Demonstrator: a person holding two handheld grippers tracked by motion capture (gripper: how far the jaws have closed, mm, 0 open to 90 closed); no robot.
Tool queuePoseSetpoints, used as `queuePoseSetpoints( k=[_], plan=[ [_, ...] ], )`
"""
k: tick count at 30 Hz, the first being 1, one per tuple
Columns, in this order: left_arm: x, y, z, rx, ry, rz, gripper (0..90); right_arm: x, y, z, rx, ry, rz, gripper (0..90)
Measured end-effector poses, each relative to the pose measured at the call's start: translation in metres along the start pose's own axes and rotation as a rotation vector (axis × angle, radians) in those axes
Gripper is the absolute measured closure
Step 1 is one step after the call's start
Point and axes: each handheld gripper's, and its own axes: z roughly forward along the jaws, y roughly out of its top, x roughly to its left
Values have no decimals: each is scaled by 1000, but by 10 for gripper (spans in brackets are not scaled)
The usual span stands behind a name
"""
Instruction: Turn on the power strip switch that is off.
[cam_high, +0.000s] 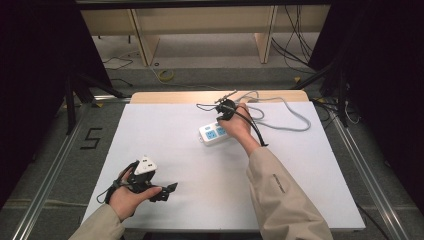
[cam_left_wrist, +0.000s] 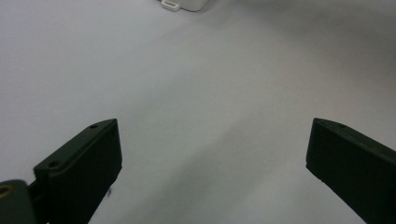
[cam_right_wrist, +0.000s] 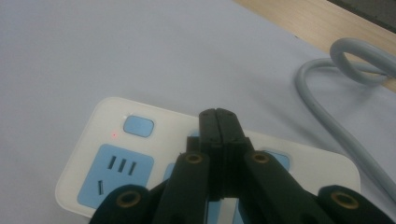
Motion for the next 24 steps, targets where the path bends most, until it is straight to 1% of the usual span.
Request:
queuePoseSetpoints(
  k=[14, 18, 24],
  plan=[
    [0, 0, 0, 1, -1, 2, 32, 1, 2, 5, 16, 4, 3, 900],
    [0, 0, 0, 1, -1, 6, 31, 3, 4, 6, 24, 6, -10, 900],
    [0, 0, 0, 1, -2, 2, 32, 5, 6, 7, 33, 6, -14, 900]
  ],
)
